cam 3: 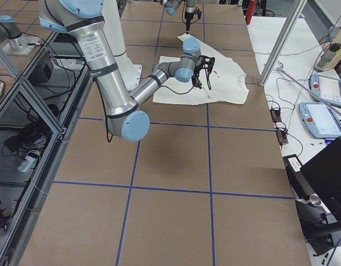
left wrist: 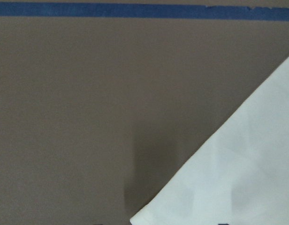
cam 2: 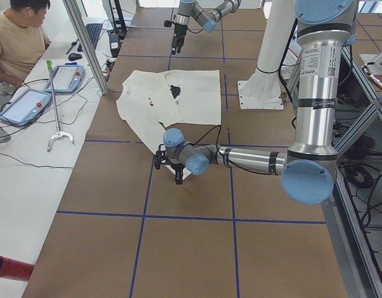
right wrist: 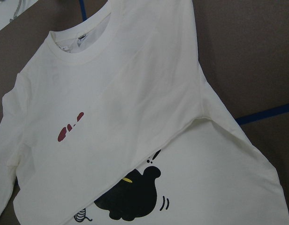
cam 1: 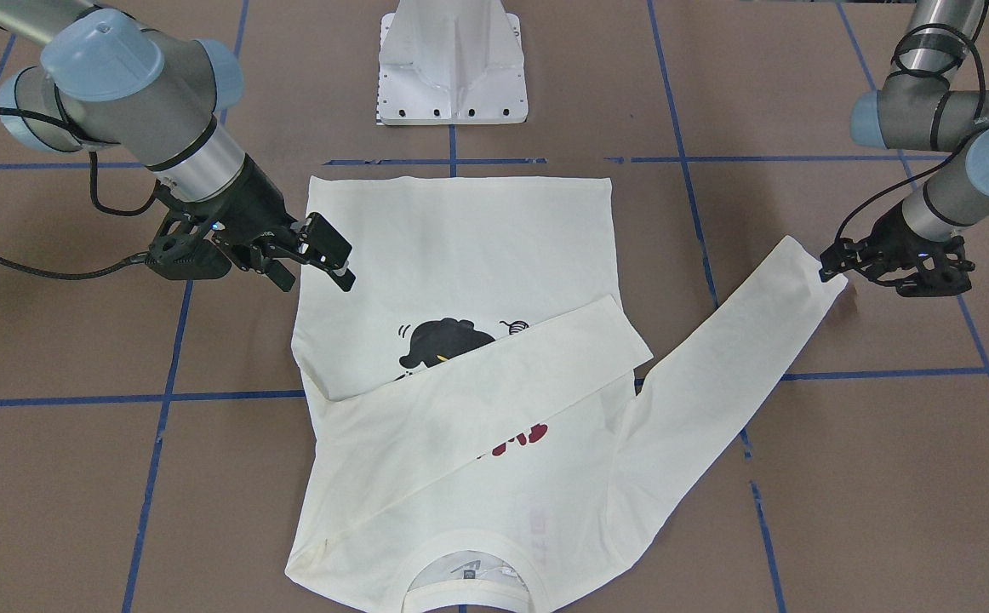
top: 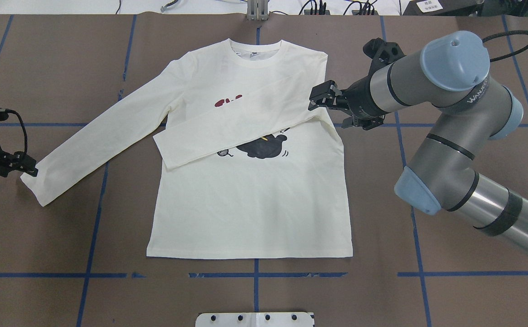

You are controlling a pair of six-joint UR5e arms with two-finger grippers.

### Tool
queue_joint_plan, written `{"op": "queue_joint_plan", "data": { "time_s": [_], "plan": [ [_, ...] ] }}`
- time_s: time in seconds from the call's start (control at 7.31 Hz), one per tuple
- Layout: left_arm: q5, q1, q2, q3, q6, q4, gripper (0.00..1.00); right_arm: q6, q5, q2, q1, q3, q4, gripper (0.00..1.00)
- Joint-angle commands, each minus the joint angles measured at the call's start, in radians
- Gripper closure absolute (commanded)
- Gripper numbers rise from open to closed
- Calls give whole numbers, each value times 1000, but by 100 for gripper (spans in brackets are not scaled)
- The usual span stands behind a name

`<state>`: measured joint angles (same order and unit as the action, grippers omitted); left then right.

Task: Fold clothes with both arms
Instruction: 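Grasp the other sleeve cuff with the left gripper while the right gripper withdraws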

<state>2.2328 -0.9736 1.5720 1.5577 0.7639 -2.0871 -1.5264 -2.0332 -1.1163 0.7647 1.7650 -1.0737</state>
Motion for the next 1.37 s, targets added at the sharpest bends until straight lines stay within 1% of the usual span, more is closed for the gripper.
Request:
{"op": "queue_joint_plan", "data": {
  "time_s": [0.0, 0.82, 0.96, 1.09, 1.23],
  "plan": [
    [-10, 1, 2, -14, 2, -1, 36, 0, -1, 0, 1, -1, 0, 0],
    [-10, 18, 17, -16, 3, -1, 47, 0, -1, -8, -1, -1, 1, 0],
    [-10, 18, 16, -18, -1, 1, 62, 0, -1, -8, -1, 1, 1, 0],
    [-9, 18, 17, -14, -1, 5, 100, 0, -1, -8, -1, 1, 1, 0],
    [2, 18, 19, -8, -1, 7, 100, -1, -1, -8, -1, 4, 1, 0]
  ]
}}
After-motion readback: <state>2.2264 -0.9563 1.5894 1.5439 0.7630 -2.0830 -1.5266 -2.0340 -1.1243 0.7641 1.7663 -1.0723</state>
